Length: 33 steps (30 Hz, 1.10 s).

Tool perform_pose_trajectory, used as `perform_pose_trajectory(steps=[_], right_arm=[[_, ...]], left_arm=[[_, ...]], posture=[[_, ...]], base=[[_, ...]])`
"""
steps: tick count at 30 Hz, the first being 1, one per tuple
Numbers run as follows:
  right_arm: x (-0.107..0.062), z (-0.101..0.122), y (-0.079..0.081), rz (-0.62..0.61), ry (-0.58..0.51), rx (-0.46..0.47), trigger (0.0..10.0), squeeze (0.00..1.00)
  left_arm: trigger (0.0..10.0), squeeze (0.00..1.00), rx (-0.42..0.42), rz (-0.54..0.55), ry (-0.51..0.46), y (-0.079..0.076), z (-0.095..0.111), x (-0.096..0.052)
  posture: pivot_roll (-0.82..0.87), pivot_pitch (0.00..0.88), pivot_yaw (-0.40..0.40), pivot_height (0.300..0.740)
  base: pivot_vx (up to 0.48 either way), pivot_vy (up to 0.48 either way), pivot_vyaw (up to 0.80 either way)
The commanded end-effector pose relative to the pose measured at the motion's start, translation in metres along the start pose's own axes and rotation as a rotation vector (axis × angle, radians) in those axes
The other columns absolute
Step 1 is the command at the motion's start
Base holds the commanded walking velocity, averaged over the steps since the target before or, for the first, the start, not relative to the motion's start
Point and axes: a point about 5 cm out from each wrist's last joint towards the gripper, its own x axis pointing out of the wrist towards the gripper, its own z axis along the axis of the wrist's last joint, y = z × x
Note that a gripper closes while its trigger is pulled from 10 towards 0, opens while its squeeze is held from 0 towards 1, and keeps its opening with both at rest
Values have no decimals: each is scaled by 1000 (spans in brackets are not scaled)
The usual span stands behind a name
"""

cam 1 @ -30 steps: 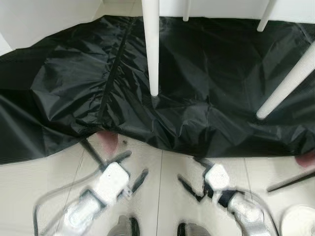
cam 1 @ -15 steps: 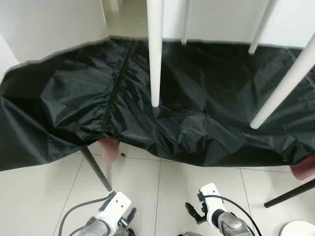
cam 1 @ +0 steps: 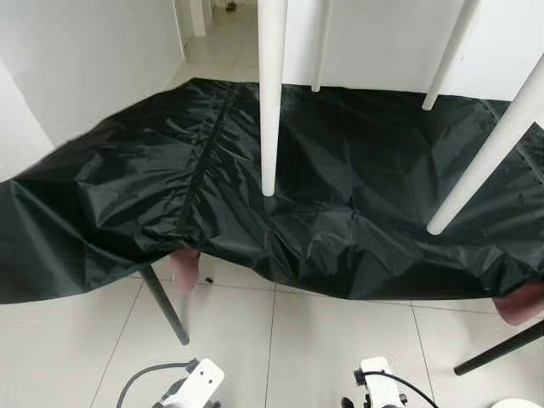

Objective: Building children table

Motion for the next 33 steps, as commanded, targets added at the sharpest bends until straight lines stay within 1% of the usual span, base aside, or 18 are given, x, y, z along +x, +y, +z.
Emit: perform_pose_trajectory(steps=[1, 2, 5, 8, 11, 13, 15, 16, 19, 22, 23, 24, 25, 26, 27, 29, 31, 33], right_arm=[[0, -7, 9, 18, 36, -57, 10000, 0], [0, -7, 9, 18, 36, -57, 10000, 0], [0, -5, 13, 38, 28, -83, 10000, 0], [0, -5, 12, 32, 23, -67, 10000, 0], [1, -3, 13, 49, 11, -72, 10000, 0], [1, -1, 16, 90, 5, -93, 10000, 0], [1, 0, 17, 112, 3, -111, 10000, 0], [1, 0, 17, 112, 3, -111, 10000, 0], [2, 6, 10, 84, -10, -102, 10000, 0], [3, 11, 5, 59, -27, -94, 10000, 0], [3, 12, 2, 48, -34, -75, 10000, 0], [3, 12, 2, 48, -34, -75, 10000, 0], [3, 13, 1, 40, -38, -59, 10000, 0], [3, 13, -1, 26, -42, -19, 10000, 0], [3, 13, -1, 26, -42, -19, 10000, 0], [3, 13, -1, 22, -42, 0, 10000, 0], [3, 12, 0, 23, -38, 6, 10000, 0], [3, 11, 2, 32, -32, 11, 10000, 0]], left_arm=[[10000, 0, -17, 169, 93, 5, -17, -4], [10000, 0, -17, 169, 93, 5, -17, -4], [10000, 0, -68, 158, 89, 6, -15, -3], [10000, 0, -54, 141, 68, 5, -10, -1], [10000, 0, -92, 138, 67, 8, -10, -1], [10000, 0, -49, 149, 63, 13, -9, -2], [10000, 0, -39, 143, 64, 17, -10, -3], [10000, 0, -39, 143, 64, 17, -10, -3], [10000, 0, 14, 129, 66, 26, -14, -6], [10000, 0, -20, 156, 82, 34, -18, -9], [10000, 0, -56, 180, 89, 37, -20, -10], [10000, 0, -56, 180, 89, 37, -20, -10], [10000, 0, -88, 201, 93, 40, -21, -11], [10000, 0, -171, 237, 94, 44, -23, -12], [10000, 0, -171, 237, 94, 44, -23, -12], [10000, 0, -233, 251, 86, 45, -23, -12], [10000, 0, -228, 251, 86, 44, -23, -12], [10000, 0, -187, 249, 90, 42, -22, -11]], posture=[[-41, 25, 31, 740], [-41, 25, 31, 740], [-39, 22, 40, 740], [-42, 17, 59, 740], [-42, 17, 68, 740], [-40, 22, 79, 740], [-43, 25, 83, 740], [-43, 25, 83, 740], [-50, 26, 79, 740], [-47, 27, 71, 740], [-40, 27, 54, 740], [-40, 27, 54, 740], [-33, 23, 43, 740], [-26, 24, 38, 740], [-26, 24, 38, 740], [-23, 22, 36, 740], [-20, 21, 33, 740], [-13, 18, 32, 740]], base=[[0, 0, 0], [0, 0, 0], [0, 0, 0], [0, 0, 0], [0, 0, 0], [0, 0, 0], [0, 0, 0], [0, 0, 0], [0, 0, 0], [0, 0, 0], [0, 0, 0], [0, 0, 0], [0, 0, 0], [0, 0, 0], [0, 0, 0], [0, 0, 0], [0, 0, 0], [0, 0, 0]])
